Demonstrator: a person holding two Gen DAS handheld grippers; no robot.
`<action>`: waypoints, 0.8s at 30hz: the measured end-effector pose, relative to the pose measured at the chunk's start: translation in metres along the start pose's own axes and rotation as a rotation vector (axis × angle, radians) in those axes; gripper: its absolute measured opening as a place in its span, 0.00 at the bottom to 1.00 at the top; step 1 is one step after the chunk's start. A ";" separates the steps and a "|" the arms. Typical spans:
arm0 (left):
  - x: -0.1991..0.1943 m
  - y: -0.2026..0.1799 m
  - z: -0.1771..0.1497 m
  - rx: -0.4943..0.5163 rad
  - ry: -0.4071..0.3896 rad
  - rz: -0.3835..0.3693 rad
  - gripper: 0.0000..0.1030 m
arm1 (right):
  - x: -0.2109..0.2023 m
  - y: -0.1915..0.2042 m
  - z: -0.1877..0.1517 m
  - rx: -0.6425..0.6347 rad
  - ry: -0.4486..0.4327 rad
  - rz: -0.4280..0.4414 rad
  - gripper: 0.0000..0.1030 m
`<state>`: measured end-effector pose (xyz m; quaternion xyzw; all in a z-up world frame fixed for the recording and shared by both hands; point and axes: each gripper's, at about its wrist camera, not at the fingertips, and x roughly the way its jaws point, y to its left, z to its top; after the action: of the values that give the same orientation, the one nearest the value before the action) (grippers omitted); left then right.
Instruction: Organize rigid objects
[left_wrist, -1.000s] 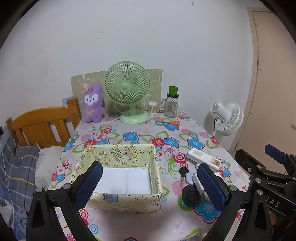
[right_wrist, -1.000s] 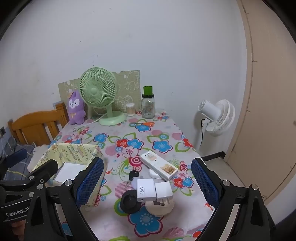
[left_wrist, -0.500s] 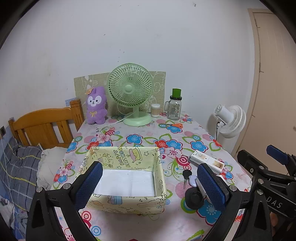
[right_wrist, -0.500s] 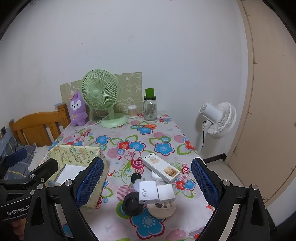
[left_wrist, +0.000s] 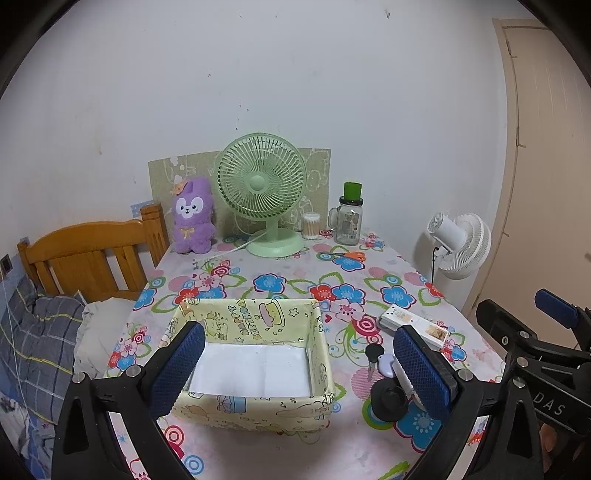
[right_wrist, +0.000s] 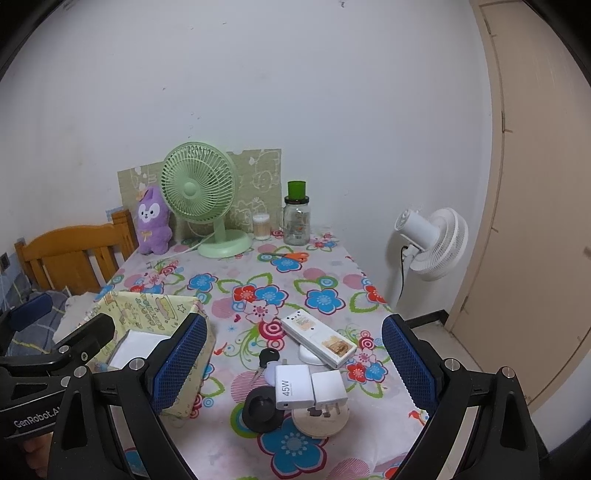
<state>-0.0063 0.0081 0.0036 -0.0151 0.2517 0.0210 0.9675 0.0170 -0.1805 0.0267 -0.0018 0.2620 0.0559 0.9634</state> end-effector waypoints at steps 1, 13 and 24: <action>0.000 -0.001 0.000 0.002 -0.004 0.002 1.00 | 0.000 0.000 0.001 -0.001 0.000 -0.001 0.94; -0.001 0.000 -0.001 0.004 -0.016 0.007 1.00 | 0.000 -0.001 0.002 -0.007 -0.008 -0.017 0.94; 0.007 -0.002 -0.002 -0.003 0.000 -0.021 1.00 | 0.004 -0.008 0.000 0.003 0.010 -0.028 0.94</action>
<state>-0.0010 0.0059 -0.0015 -0.0192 0.2515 0.0112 0.9676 0.0214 -0.1877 0.0240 -0.0045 0.2668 0.0423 0.9628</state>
